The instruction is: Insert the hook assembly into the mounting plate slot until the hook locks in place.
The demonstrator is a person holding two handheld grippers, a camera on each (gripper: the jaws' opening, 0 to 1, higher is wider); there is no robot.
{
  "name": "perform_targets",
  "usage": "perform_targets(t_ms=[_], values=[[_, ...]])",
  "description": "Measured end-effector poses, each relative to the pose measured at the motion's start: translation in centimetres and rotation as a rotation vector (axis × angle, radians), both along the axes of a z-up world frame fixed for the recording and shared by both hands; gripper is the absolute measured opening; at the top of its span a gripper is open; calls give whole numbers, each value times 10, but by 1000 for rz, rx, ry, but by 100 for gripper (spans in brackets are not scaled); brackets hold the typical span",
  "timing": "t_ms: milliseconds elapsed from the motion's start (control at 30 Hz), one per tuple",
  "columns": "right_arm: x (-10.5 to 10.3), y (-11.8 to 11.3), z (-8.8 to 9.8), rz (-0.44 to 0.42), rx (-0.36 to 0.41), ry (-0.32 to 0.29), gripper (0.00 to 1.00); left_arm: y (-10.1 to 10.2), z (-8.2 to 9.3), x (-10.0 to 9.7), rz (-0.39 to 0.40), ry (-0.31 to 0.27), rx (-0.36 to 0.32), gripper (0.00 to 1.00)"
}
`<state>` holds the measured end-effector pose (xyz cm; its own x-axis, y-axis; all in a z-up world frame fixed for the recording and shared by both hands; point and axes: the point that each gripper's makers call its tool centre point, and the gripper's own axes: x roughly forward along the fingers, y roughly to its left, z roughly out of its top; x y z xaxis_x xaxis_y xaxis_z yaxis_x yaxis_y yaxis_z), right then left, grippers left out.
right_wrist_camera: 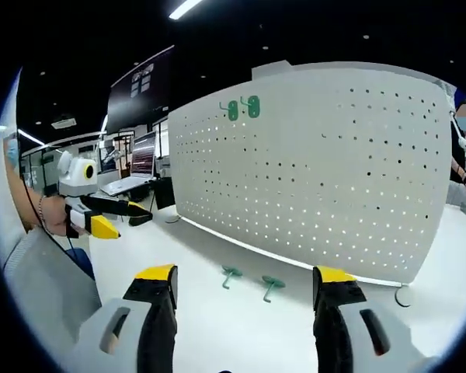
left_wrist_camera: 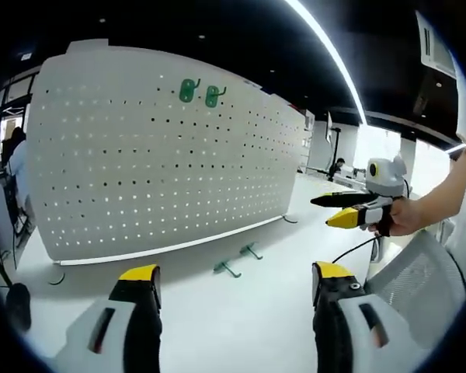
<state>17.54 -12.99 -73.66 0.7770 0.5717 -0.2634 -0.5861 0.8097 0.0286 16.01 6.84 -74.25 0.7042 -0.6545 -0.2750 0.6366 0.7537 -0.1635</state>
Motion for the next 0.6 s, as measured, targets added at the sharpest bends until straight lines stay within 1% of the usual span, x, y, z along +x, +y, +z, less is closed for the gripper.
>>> perform_targets(t_ms=[233,600], values=[[-6,-8,-9,-8,-7,28,69,3,-2,0,-1,4,8,82],[-11,-13,-17,-21,-12,65,71,5,-4,0,5,15,9,82]])
